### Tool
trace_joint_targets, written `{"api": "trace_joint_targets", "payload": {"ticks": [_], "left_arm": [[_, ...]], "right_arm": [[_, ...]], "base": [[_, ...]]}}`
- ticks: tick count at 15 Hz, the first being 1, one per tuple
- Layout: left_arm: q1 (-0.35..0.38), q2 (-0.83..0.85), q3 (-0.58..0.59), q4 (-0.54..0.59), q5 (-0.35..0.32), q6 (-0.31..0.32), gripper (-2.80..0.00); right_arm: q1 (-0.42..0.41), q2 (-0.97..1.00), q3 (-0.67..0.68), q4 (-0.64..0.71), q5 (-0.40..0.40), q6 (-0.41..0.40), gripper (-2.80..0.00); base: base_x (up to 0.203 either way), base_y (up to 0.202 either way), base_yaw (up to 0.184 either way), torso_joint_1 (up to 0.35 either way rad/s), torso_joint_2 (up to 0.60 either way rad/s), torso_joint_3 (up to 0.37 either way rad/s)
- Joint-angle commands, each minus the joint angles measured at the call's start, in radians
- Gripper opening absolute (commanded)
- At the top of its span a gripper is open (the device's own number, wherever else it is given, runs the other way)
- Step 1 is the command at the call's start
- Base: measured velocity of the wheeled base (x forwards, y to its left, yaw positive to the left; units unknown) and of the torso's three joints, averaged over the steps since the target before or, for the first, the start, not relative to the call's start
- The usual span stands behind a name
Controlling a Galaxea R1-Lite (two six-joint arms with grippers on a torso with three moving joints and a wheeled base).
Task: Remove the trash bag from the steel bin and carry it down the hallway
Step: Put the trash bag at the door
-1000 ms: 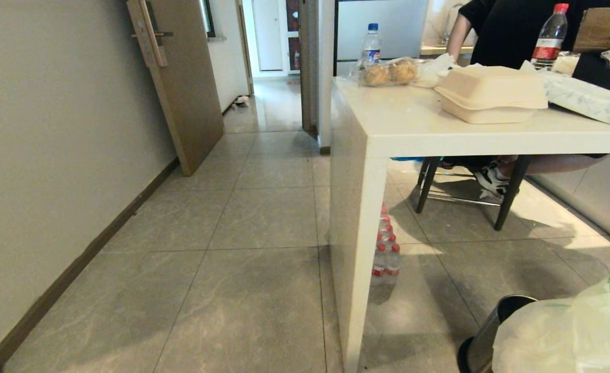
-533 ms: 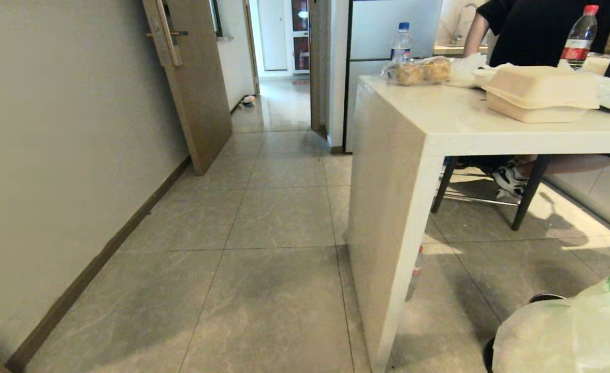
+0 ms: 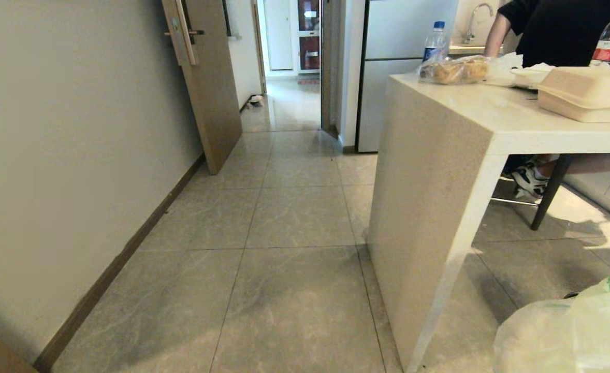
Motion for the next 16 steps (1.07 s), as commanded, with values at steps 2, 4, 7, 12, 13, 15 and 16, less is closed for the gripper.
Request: {"api": "trace_joint_targets", "payload": {"ticks": [2, 4, 7, 12, 13, 15, 16], "left_arm": [[0.0, 0.0, 0.0, -0.001, 0.001, -0.001, -2.8], [0.0, 0.0, 0.0, -0.001, 0.0, -0.001, -2.8], [0.0, 0.0, 0.0, -0.001, 0.0, -0.001, -2.8], [0.0, 0.0, 0.0, -0.001, 0.0, 0.007, -2.8], [0.0, 0.0, 0.0, -0.001, 0.0, 0.007, -2.8], [0.0, 0.0, 0.0, -0.001, 0.0, 0.005, -2.8], [0.0, 0.0, 0.0, -0.001, 0.0, 0.0, -2.8]], "right_arm": [[0.0, 0.001, 0.0, 0.0, 0.0, -0.001, -2.8], [0.0, 0.001, 0.0, 0.0, 0.0, -0.001, -2.8], [0.0, 0.001, 0.0, 0.0, 0.0, -0.001, -2.8], [0.0, 0.001, 0.0, 0.0, 0.0, -0.001, -2.8], [0.0, 0.001, 0.0, 0.0, 0.0, -0.001, -2.8], [0.0, 0.001, 0.0, 0.0, 0.0, -0.001, -2.8], [0.0, 0.001, 0.0, 0.0, 0.0, -0.001, -2.8]], "base": [[0.0, 0.191, 0.002, 0.002, 0.0, 0.005], [0.0, 0.189, 0.003, 0.009, 0.0, 0.001], [0.0, 0.193, 0.0, 0.003, 0.0, 0.001], [0.0, 0.15, 0.0, 0.003, 0.0, 0.002], [0.0, 0.0, 0.0, 0.0, 0.0, 0.0], [0.0, 0.0, 0.0, 0.0, 0.0, 0.0], [0.0, 0.0, 0.0, 0.0, 0.0, 0.0]]}}
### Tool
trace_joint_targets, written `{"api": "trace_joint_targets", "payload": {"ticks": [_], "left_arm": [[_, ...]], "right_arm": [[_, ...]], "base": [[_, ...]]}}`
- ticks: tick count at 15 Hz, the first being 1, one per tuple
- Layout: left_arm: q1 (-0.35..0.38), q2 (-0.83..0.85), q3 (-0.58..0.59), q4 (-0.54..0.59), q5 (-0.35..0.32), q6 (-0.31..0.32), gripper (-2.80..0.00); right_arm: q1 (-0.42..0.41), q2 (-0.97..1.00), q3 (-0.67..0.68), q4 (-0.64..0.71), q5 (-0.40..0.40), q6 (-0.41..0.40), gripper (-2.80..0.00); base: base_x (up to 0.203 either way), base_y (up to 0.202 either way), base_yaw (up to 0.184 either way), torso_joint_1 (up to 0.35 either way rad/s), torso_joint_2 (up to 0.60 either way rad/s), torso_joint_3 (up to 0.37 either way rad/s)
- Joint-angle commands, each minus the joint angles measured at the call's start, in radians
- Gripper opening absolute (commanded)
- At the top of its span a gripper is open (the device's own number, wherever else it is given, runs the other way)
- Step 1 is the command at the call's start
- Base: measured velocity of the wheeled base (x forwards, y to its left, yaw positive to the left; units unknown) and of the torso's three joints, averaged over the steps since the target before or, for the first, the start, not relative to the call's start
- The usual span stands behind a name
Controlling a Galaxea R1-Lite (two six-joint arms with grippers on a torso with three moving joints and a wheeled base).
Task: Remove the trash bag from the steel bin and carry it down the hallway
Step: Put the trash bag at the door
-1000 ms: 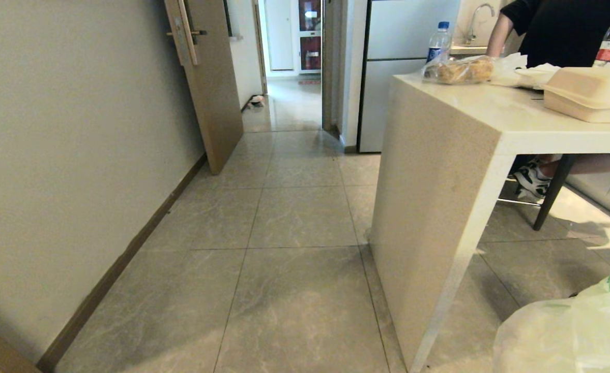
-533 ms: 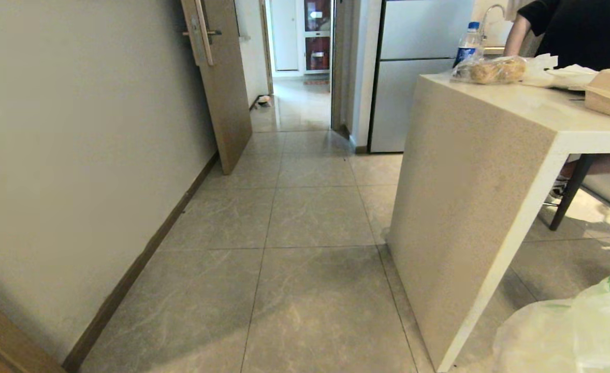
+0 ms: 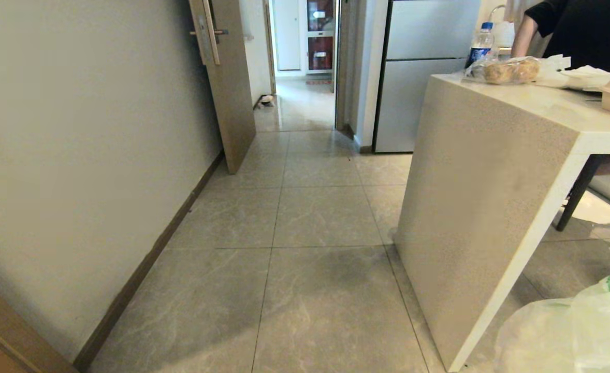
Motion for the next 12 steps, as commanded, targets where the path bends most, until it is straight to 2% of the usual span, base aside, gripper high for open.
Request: {"api": "trace_joint_targets", "payload": {"ticks": [1, 3, 12], "left_arm": [[0.0, 0.0, 0.0, 0.0, 0.0, -0.002, -2.8], [0.0, 0.0, 0.0, 0.0, 0.0, -0.002, -2.8], [0.0, 0.0, 0.0, 0.0, 0.0, -0.004, -2.8]], "right_arm": [[0.001, 0.001, 0.0, 0.0, 0.0, -0.001, -2.8], [-0.001, 0.001, 0.0, 0.0, 0.0, -0.001, -2.8], [0.001, 0.001, 0.0, 0.0, 0.0, -0.001, -2.8]], "base": [[0.0, 0.0, 0.0, 0.0, 0.0, 0.0], [0.068, 0.0, 0.001, 0.002, 0.0, 0.003], [0.19, 0.0, 0.001, 0.001, 0.0, 0.004]]}}
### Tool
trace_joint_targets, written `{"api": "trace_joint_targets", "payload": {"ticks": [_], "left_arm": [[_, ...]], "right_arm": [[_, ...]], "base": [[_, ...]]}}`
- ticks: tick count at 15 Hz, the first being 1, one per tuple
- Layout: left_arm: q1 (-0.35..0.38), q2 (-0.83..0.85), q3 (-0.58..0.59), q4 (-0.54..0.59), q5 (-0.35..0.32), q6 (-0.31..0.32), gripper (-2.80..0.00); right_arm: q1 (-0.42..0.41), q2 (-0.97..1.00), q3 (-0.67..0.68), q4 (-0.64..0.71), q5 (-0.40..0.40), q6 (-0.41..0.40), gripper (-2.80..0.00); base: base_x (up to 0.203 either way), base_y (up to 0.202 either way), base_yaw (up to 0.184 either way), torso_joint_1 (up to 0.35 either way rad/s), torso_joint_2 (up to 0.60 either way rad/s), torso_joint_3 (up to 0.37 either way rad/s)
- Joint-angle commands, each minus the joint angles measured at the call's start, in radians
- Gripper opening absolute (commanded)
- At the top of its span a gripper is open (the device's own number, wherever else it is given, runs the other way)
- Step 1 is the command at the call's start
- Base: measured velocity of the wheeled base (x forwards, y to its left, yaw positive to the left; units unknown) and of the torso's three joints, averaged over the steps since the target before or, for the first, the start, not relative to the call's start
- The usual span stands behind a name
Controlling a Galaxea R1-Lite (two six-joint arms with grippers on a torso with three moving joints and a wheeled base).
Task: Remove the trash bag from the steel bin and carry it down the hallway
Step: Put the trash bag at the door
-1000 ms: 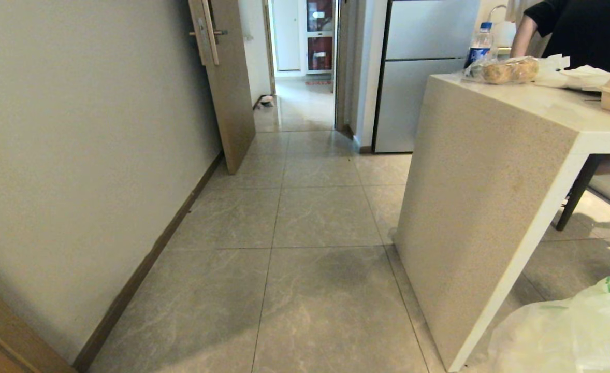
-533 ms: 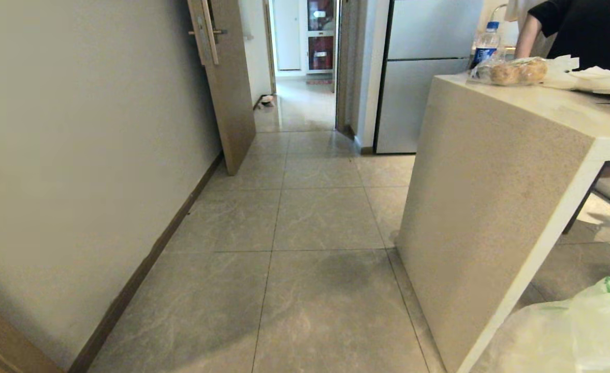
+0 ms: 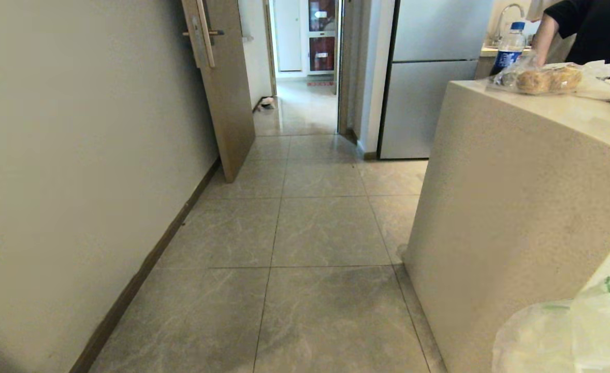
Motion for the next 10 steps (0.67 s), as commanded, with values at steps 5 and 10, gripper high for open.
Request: {"api": "trace_joint_targets", "payload": {"ticks": [5, 10], "left_arm": [[0.0, 0.0, 0.0, -0.001, 0.0, -0.001, -2.8], [0.0, 0.0, 0.0, -0.001, 0.0, -0.001, -2.8]], "right_arm": [[0.0, 0.001, 0.0, 0.0, 0.0, -0.001, -2.8], [-0.001, 0.001, 0.0, 0.0, 0.0, -0.001, -2.8]], "base": [[0.19, 0.0, 0.001, 0.001, 0.0, 0.004], [0.19, 0.0, 0.0, 0.001, 0.0, 0.003]]}}
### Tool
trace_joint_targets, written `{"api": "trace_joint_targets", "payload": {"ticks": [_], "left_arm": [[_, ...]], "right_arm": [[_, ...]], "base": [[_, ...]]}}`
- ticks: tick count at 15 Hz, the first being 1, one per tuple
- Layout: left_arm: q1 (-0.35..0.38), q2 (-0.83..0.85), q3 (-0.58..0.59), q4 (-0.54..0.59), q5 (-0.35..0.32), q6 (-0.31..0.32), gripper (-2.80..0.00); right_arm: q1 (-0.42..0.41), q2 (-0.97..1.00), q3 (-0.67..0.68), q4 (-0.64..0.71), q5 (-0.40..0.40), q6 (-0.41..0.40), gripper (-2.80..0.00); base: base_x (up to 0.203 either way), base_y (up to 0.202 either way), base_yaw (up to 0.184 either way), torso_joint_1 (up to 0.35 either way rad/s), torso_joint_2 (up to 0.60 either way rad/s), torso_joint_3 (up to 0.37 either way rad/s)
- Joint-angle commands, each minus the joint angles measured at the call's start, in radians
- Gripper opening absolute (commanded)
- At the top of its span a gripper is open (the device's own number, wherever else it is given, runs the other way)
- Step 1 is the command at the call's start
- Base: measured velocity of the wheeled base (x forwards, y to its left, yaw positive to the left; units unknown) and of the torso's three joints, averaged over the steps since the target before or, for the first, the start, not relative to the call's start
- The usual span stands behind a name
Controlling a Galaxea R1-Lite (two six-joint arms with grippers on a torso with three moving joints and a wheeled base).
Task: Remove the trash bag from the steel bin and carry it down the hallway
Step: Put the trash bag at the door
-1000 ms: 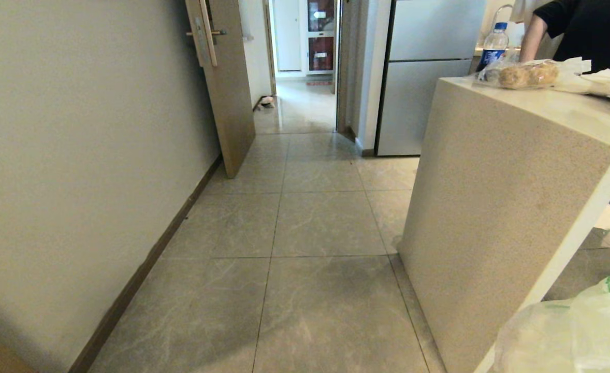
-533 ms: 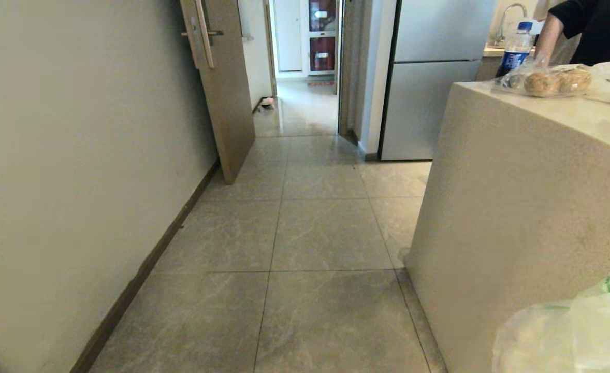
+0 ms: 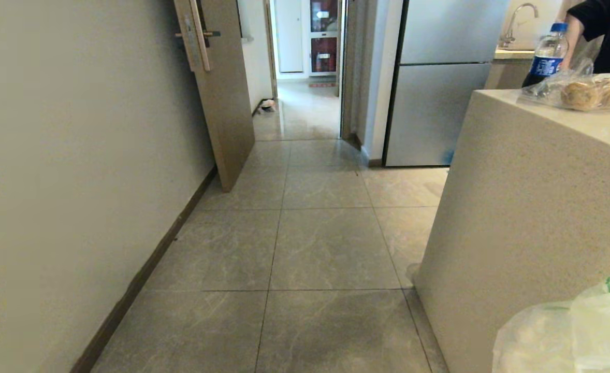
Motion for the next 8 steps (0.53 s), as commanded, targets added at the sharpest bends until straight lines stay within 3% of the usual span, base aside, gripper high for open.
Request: {"api": "trace_joint_targets", "payload": {"ticks": [1, 8], "left_arm": [[0.0, 0.0, 0.0, -0.001, 0.0, -0.001, -2.8], [0.0, 0.0, 0.0, -0.001, 0.0, -0.001, -2.8]], "right_arm": [[0.001, 0.001, 0.0, 0.0, 0.0, -0.001, -2.8], [0.001, 0.001, 0.0, 0.0, 0.0, -0.001, -2.8]], "base": [[0.189, 0.0, 0.001, 0.004, 0.0, 0.0], [0.19, 0.0, 0.002, 0.002, 0.0, 0.001]]}}
